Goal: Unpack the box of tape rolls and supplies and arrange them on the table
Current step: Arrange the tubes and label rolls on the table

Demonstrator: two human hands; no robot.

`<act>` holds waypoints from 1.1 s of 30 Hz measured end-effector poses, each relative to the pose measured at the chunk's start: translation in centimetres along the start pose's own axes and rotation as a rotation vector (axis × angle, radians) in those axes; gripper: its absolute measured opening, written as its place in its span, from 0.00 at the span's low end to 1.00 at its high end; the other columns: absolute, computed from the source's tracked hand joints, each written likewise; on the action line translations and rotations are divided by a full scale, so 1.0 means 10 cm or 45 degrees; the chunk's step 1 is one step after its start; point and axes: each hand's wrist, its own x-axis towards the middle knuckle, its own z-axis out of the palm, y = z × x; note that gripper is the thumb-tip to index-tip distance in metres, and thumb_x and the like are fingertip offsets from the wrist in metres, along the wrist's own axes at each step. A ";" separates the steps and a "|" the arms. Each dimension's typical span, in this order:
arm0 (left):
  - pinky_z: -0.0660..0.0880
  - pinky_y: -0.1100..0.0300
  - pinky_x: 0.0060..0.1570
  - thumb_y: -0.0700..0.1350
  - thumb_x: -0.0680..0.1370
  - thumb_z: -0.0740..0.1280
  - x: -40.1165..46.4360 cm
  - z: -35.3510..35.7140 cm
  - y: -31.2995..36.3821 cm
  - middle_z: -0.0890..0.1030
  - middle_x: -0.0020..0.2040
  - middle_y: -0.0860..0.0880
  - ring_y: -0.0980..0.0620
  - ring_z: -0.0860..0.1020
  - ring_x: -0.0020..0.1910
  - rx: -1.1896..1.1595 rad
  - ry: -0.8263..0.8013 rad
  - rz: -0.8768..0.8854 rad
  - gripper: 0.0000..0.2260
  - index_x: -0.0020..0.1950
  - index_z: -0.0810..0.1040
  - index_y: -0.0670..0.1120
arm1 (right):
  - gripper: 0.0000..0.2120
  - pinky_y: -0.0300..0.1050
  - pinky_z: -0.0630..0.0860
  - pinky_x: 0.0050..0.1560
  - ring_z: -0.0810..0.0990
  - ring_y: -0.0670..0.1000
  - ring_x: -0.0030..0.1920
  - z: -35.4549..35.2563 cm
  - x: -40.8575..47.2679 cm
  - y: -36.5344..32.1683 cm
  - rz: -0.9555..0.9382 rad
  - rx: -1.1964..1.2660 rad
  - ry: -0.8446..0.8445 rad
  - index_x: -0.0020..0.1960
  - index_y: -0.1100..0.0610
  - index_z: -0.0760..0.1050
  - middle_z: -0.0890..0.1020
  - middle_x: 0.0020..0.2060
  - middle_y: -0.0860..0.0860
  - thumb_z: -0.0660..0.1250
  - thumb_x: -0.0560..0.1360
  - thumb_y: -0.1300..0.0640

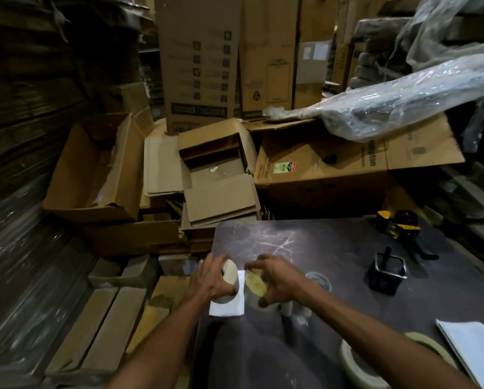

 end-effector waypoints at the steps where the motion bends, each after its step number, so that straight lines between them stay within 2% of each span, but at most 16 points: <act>1: 0.73 0.51 0.57 0.58 0.61 0.77 0.11 -0.03 0.01 0.68 0.66 0.50 0.46 0.69 0.65 -0.002 0.010 -0.007 0.41 0.71 0.65 0.56 | 0.45 0.53 0.76 0.61 0.72 0.56 0.64 -0.06 0.12 0.04 0.006 0.003 0.017 0.72 0.40 0.65 0.71 0.67 0.49 0.81 0.58 0.47; 9: 0.73 0.52 0.56 0.59 0.61 0.77 0.91 -0.08 0.13 0.69 0.65 0.51 0.46 0.70 0.64 -0.044 0.001 -0.088 0.40 0.70 0.66 0.56 | 0.45 0.53 0.75 0.61 0.71 0.56 0.63 -0.35 0.94 0.60 0.020 -0.005 0.029 0.72 0.42 0.65 0.71 0.65 0.49 0.80 0.59 0.47; 16: 0.73 0.51 0.58 0.58 0.62 0.76 1.57 -0.07 0.14 0.68 0.66 0.49 0.45 0.69 0.66 -0.040 -0.052 -0.131 0.39 0.71 0.66 0.56 | 0.46 0.53 0.74 0.63 0.69 0.56 0.68 -0.41 1.53 0.99 0.141 0.063 -0.030 0.73 0.41 0.64 0.69 0.70 0.49 0.81 0.59 0.49; 25: 0.72 0.51 0.62 0.58 0.59 0.74 2.46 0.12 -0.01 0.68 0.67 0.51 0.46 0.69 0.67 -0.086 -0.117 -0.109 0.41 0.71 0.67 0.57 | 0.46 0.53 0.76 0.60 0.71 0.55 0.64 -0.22 2.30 1.35 0.336 0.174 -0.012 0.72 0.40 0.64 0.70 0.65 0.47 0.80 0.58 0.46; 29: 0.73 0.51 0.61 0.58 0.60 0.74 2.77 0.19 -0.05 0.69 0.65 0.50 0.46 0.70 0.66 -0.091 -0.141 -0.079 0.41 0.72 0.67 0.56 | 0.46 0.56 0.73 0.63 0.68 0.57 0.66 -0.13 2.63 1.47 0.391 0.137 -0.075 0.73 0.41 0.63 0.69 0.67 0.48 0.79 0.59 0.46; 33: 0.73 0.50 0.61 0.60 0.59 0.74 3.02 0.25 -0.07 0.69 0.65 0.49 0.44 0.70 0.65 -0.110 -0.151 -0.110 0.43 0.73 0.66 0.56 | 0.46 0.55 0.74 0.62 0.70 0.57 0.64 -0.04 2.89 1.57 0.399 0.131 -0.111 0.72 0.41 0.63 0.70 0.67 0.49 0.79 0.58 0.46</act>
